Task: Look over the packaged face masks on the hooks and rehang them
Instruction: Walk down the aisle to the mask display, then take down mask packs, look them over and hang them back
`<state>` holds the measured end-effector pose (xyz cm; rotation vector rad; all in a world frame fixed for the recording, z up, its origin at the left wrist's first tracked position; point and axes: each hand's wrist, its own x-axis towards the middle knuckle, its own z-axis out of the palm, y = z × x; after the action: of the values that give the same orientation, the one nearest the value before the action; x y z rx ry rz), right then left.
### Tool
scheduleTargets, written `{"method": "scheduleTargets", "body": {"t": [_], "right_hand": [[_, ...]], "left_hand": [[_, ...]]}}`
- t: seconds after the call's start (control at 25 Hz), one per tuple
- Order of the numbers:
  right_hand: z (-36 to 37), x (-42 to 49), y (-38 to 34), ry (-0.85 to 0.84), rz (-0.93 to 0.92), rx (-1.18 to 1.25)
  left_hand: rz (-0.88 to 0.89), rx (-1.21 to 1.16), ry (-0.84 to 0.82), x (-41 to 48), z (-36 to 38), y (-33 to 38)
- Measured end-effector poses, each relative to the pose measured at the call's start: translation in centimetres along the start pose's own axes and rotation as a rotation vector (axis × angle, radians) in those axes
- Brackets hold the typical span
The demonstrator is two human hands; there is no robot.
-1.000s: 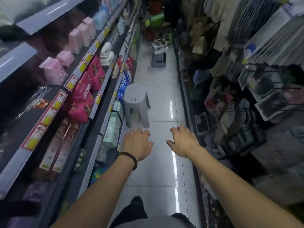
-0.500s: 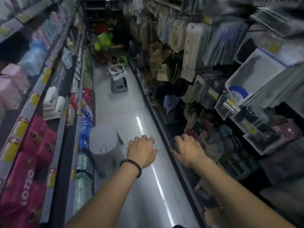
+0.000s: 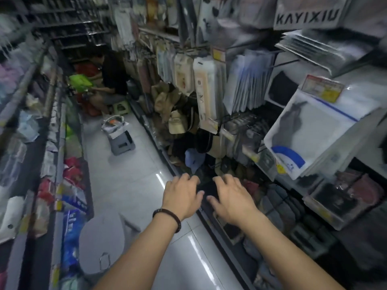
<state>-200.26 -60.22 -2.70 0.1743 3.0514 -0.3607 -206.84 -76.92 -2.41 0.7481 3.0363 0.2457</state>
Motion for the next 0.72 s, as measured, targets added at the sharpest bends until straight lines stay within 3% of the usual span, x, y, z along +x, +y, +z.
{"method": "scheduleTargets", "body": {"t": [0.24, 0.72], "right_hand": [[-1.8, 3.2, 2.0, 0.054, 0.187, 0.03], [-9.7, 1.5, 0.9, 0.544, 0.745, 0.115]], "left_hand": [[0.16, -0.013, 0.004, 8.6, -0.4, 1.3], [0.801, -0.204, -0.007, 19.9, -4.4, 7.4]]}}
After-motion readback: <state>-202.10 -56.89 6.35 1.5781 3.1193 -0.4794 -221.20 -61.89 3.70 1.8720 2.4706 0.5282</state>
